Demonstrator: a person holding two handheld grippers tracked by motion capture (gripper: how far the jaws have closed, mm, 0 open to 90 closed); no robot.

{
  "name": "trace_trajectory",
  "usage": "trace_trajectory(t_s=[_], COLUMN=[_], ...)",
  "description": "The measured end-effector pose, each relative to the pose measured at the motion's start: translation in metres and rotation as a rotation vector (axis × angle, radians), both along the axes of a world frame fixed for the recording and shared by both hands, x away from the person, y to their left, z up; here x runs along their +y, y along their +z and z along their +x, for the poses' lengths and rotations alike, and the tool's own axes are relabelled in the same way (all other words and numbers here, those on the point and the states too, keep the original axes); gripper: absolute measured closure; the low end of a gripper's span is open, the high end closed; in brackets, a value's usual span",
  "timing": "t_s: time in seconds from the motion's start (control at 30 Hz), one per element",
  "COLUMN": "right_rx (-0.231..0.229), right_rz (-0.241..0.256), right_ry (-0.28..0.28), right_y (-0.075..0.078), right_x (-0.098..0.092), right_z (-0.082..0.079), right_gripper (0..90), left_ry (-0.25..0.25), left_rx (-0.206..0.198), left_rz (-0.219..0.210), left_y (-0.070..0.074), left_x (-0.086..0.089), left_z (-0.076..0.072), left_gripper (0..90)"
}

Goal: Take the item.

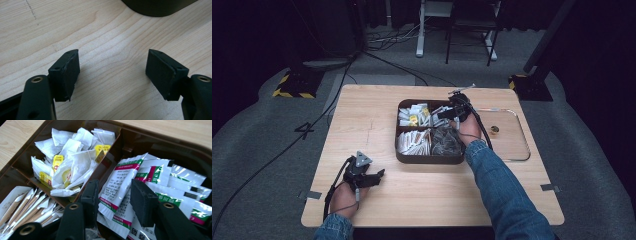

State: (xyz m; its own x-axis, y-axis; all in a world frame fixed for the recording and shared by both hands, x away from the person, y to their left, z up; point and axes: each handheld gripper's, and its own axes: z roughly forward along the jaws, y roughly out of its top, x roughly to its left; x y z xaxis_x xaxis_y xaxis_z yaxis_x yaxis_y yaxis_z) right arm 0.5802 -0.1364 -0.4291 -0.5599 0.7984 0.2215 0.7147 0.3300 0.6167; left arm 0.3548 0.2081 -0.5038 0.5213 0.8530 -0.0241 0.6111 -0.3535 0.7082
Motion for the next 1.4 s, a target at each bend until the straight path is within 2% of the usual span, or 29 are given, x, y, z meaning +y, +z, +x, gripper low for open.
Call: trace_trajectory(t_s=[0.13,0.27,0.4,0.53,0.6,0.63,0.67,0.8,0.97,1.1,1.37,1.4], right_rx=[0.028,0.031,0.01,0.023,0.032,0.037,0.037,0.049,0.049,0.03,-0.022,-0.044], right_rz=[0.02,0.024,0.005,-0.011,-0.03,-0.062,-0.072,-0.057,-0.058,-0.052,-0.006,0.024], right_ry=[-0.004,-0.014,-0.012,-0.018,-0.02,-0.034,-0.044,-0.067,-0.074,-0.075,-0.077,-0.07], right_y=[-0.005,-0.007,-0.007,-0.01,-0.012,-0.014,-0.014,-0.013,-0.009,-0.004,0.01,0.015], right_x=[0.001,0.004,0.011,0.019,0.023,0.026,0.026,0.027,0.026,0.021,0.004,-0.001], right_z=[0.003,0.004,0.004,0.005,0.007,0.008,0.008,0.007,0.005,0.002,-0.004,-0.009], right_gripper=[60.6,61.3,63.0,65.1,67.7,71.0,73.5,83.6,85.3,85.6,85.6,85.6], left_ry=[-0.002,-0.002,-0.002,-0.003,-0.004,-0.004,-0.004,-0.005,-0.007,-0.007,-0.007,-0.008], left_rx=[0.0,0.0,0.0,0.001,0.0,0.0,0.0,0.0,-0.003,-0.004,-0.001,-0.002], left_rz=[0.0,0.001,0.0,0.001,0.001,0.002,0.0,0.001,0.002,0.001,-0.001,-0.002], left_y=[0.0,0.0,0.0,0.0,0.0,0.0,0.0,0.0,0.0,0.0,0.0,0.0], left_x=[0.0,0.0,0.0,0.0,0.0,0.0,0.0,0.0,0.0,0.0,0.0,0.0], left_z=[0.0,0.0,0.0,0.0,0.0,0.0,0.0,0.0,0.0,0.0,0.0,0.0], left_gripper=[28.2,28.2,28.2,28.2,28.2,28.2,28.2,28.1,27.9,27.9,27.9,27.9])
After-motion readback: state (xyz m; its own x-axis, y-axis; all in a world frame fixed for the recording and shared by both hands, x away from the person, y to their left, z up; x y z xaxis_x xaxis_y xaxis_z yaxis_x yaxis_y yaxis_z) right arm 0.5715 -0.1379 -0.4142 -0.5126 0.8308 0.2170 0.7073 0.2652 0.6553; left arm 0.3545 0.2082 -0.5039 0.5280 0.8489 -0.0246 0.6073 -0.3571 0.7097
